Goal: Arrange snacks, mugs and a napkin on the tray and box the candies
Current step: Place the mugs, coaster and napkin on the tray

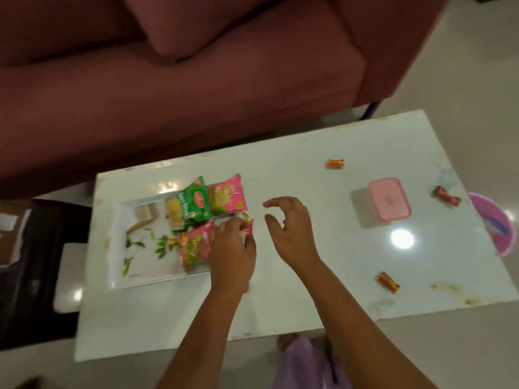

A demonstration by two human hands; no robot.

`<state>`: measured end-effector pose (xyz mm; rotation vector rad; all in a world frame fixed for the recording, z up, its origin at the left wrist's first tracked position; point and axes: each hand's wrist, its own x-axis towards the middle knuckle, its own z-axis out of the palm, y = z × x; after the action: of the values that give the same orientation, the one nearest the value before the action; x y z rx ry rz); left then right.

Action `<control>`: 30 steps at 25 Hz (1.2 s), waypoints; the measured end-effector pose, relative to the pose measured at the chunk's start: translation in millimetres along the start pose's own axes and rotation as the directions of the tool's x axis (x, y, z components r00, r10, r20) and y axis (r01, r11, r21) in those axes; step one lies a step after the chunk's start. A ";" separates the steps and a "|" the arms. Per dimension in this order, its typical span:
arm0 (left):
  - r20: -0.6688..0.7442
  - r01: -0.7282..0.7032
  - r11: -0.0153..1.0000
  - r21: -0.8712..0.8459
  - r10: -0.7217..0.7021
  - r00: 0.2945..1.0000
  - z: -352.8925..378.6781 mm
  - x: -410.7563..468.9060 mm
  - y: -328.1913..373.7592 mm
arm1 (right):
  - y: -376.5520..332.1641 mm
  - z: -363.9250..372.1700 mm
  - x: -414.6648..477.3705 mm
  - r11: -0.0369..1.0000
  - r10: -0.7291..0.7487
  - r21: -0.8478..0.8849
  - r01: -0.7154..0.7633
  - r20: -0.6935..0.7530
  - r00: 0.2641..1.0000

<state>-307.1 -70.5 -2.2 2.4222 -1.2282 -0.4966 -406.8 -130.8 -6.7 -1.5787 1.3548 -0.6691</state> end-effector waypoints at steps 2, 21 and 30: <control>-0.029 0.154 0.988 0.020 -0.153 0.988 -22.9 -6.2 -45.2 | -8.6 33.3 -11.2 1.000 0.029 -0.007 -0.029 0.052 0.998; -0.179 0.558 0.787 -0.262 -0.608 0.774 -153.1 6.4 -218.3 | -123.2 229.7 0.0 0.978 -0.031 -0.178 0.112 0.406 0.913; -0.577 0.646 0.730 -0.225 -0.634 0.516 -266.2 31.7 -415.1 | -248.9 483.8 -53.7 0.945 -0.266 0.014 0.327 0.618 0.740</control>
<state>120.3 176.2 24.6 2.6615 -0.0092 0.1720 107.2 54.0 15.8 -1.8955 0.6550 -0.2208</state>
